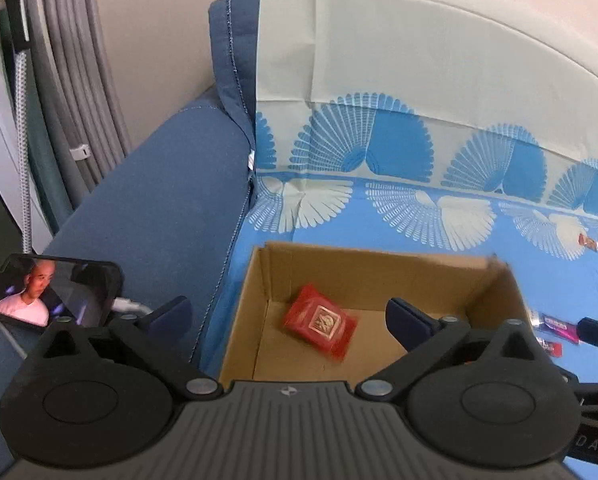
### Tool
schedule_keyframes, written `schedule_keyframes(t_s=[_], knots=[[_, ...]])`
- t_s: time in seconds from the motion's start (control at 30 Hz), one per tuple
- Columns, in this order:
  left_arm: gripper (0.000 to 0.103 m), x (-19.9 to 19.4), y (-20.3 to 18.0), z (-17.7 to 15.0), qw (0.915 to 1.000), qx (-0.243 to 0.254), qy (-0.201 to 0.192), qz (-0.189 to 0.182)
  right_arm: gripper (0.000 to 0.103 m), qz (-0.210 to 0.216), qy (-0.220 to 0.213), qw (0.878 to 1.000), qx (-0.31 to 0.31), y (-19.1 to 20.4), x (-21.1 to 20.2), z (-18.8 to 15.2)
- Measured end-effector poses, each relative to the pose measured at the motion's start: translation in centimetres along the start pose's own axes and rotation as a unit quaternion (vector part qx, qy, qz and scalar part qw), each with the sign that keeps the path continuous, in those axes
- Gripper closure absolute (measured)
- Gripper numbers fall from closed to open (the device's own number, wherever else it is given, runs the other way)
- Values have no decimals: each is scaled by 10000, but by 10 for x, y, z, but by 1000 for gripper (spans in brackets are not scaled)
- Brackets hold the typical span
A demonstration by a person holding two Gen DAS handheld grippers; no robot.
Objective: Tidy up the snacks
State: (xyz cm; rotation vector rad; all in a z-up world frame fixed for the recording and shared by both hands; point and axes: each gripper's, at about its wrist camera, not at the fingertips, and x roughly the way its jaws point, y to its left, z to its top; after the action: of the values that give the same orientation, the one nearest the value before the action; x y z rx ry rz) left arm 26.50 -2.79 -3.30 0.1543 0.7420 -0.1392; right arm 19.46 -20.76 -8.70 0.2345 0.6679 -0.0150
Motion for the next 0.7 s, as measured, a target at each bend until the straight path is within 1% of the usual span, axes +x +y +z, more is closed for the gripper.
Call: schedule_keyframes(t_s=[0.07,0.13,0.27,0.4,0.47,0.53,0.7], knots=[[0,-10,-1,-16,9994,187,279,-17,11,-55,130,9998,-112,2,-10,-11],[0,-25,1,-33,9988,239,423,9,10,-60,311,9993,-198,6,-25,-25],[0,-68,9,-76,9971,119,741,-89,9,148,645,9974,-297,20,-63,-55],[0,-96,19,-112,9948,-97,1009,-105,6,241,849,9953,-404,39,-98,-77],[0,-106,21,-123,9939,-101,1092,-75,6,319,899,9946,-405,45,-112,-85],[0,-117,22,-130,9941,-83,1075,-109,6,340,890,9946,-421,51,-125,-91],[0,-150,22,-133,9969,-76,768,-166,6,323,741,9949,-596,65,-152,-97]])
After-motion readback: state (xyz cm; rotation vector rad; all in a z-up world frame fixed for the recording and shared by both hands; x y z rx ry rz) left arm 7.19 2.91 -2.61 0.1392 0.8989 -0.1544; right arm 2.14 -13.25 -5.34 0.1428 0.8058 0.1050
